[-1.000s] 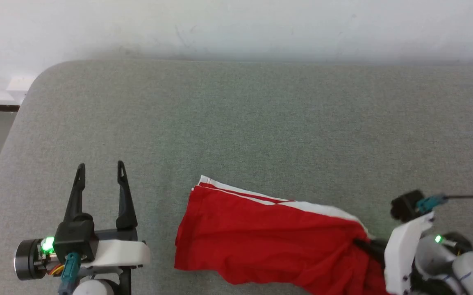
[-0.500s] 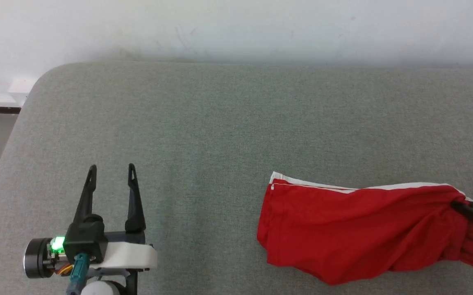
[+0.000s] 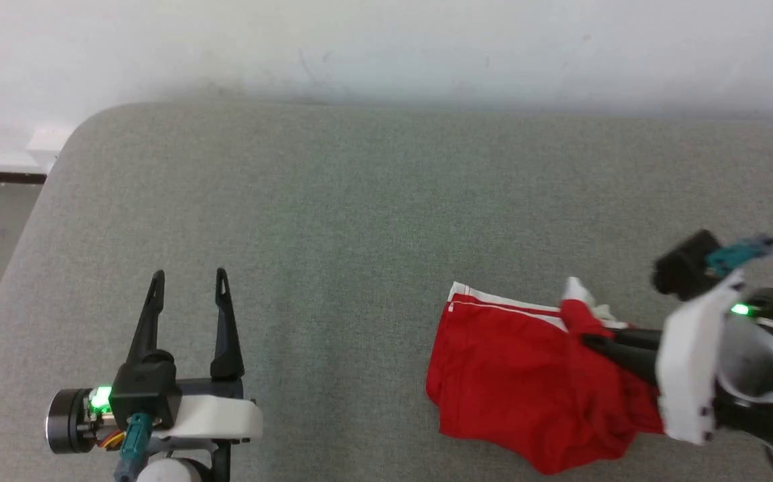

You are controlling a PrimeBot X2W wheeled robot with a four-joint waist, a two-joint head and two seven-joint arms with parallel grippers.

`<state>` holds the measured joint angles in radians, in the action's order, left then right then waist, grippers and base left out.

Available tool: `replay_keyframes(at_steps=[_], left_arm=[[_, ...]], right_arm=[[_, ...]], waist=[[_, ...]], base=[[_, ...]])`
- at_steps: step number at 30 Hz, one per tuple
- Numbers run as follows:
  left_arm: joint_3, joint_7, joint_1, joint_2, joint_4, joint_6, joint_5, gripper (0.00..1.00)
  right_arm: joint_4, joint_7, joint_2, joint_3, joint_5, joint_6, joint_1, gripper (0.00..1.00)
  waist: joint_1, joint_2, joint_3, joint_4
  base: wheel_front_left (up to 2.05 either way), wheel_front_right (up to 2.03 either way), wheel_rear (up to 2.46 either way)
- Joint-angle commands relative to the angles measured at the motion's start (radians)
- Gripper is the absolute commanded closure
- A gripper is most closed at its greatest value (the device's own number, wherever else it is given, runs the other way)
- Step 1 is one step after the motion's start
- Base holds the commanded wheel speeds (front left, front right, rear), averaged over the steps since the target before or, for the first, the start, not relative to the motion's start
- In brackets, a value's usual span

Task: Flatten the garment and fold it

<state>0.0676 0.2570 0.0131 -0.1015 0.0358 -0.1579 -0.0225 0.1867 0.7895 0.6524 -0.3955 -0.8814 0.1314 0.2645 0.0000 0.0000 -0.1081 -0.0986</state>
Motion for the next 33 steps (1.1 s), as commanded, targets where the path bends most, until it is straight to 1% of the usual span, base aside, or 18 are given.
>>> replay_keyframes(at_steps=[1, 3, 5, 10, 14, 16, 17, 18, 19, 21, 24, 27, 28, 31, 33], left_arm=[[0.003, 0.005, 0.015, 0.006, -0.004, 0.006, 0.009, 0.0], [0.006, 0.005, 0.026, 0.011, -0.004, 0.005, 0.007, 0.0], [0.013, 0.005, 0.036, 0.016, -0.005, 0.007, 0.006, 0.0], [0.028, 0.005, 0.067, 0.027, -0.01, 0.01, 0.005, 0.0], [0.034, 0.005, 0.079, 0.032, -0.019, 0.007, 0.009, 0.0], [0.033, 0.005, 0.078, 0.033, -0.021, 0.004, 0.01, 0.0], [0.03, 0.005, 0.075, 0.032, -0.022, 0.003, 0.01, 0.0], [0.025, 0.005, 0.07, 0.031, -0.022, 0.001, 0.01, 0.0], [0.02, 0.005, 0.064, 0.029, -0.023, -0.001, 0.01, 0.0], [0.013, 0.005, 0.054, 0.025, -0.026, -0.002, 0.011, 0.0], [0.004, 0.005, 0.037, 0.02, -0.028, -0.001, 0.01, 0.0], [-0.001, 0.005, 0.023, 0.016, -0.027, 0.002, 0.01, 0.0], [-0.001, 0.005, 0.023, 0.016, -0.027, 0.002, 0.01, 0.0], [-0.004, 0.005, 0.016, 0.012, -0.029, 0.009, 0.008, 0.0], [-0.006, 0.005, 0.012, 0.011, -0.028, 0.015, 0.006, 0.0]], right_arm=[[-0.001, 0.003, -0.03, -0.03, 0.014, -0.001, 0.041, 1.0], [-0.034, 0.006, -0.072, -0.081, 0.037, -0.001, 0.091, 1.0], [-0.096, -0.002, -0.118, -0.132, 0.066, -0.001, 0.144, 1.0], [-0.313, -0.045, -0.211, -0.229, 0.118, -0.001, 0.237, 1.0], [-0.481, -0.108, -0.248, -0.284, 0.147, -0.001, 0.264, 1.0], [-0.527, -0.14, -0.253, -0.317, 0.145, -0.001, 0.268, 1.0], [-0.536, -0.161, -0.254, -0.329, 0.138, -0.001, 0.271, 0.67], [-0.536, -0.184, -0.252, -0.339, 0.131, -0.001, 0.275, 0.12], [-0.528, -0.211, -0.247, -0.349, 0.127, -0.001, 0.281, 0.0], [-0.496, -0.283, -0.227, -0.352, 0.121, -0.001, 0.294, 0.0], [-0.415, -0.399, -0.184, -0.332, 0.117, -0.001, 0.305, 0.0], [-0.324, -0.55, -0.133, -0.273, 0.149, -0.001, 0.311, 0.0], [-0.324, -0.55, -0.133, -0.273, 0.149, -0.001, 0.311, 0.0], [-0.285, -0.716, -0.098, -0.165, 0.216, -0.001, 0.293, 0.0], [-0.29, -0.818, -0.107, -0.064, 0.266, -0.001, 0.264, 0.0]], waist=[[0.0, 0.0, -0.016, -0.009], [0.0, 0.0, -0.032, -0.014], [0.0, 0.0, -0.048, -0.021], [0.0, 0.0, -0.08, -0.041], [0.0, 0.0, -0.089, -0.049], [0.0, 0.0, -0.088, -0.047], [0.0, 0.0, -0.085, -0.043], [0.0, 0.0, -0.08, -0.036], [0.0, 0.0, -0.074, -0.029], [0.0, 0.0, -0.059, -0.017], [0.0, 0.0, -0.035, 0.008], [0.0, 0.0, -0.014, 0.032], [0.0, 0.0, -0.014, 0.032], [0.0, 0.0, 0.003, 0.052], [0.0, 0.0, 0.012, 0.062]], base=[[0.0, 0.0, 0.0], [0.0, 0.0, 0.0], [0.0, 0.0, 0.0], [0.0, 0.0, 0.0], [0.0, 0.0, 0.0], [0.0, 0.0, 0.0], [0.0, 0.0, 0.0], [0.0, 0.0, 0.0], [0.0, 0.0, 0.0], [0.0, 0.0, 0.0], [0.0, 0.0, 0.0], [0.0, 0.0, 0.0], [0.0, 0.0, 0.0], [0.0, 0.0, 0.0], [0.0, 0.0, 0.0]])
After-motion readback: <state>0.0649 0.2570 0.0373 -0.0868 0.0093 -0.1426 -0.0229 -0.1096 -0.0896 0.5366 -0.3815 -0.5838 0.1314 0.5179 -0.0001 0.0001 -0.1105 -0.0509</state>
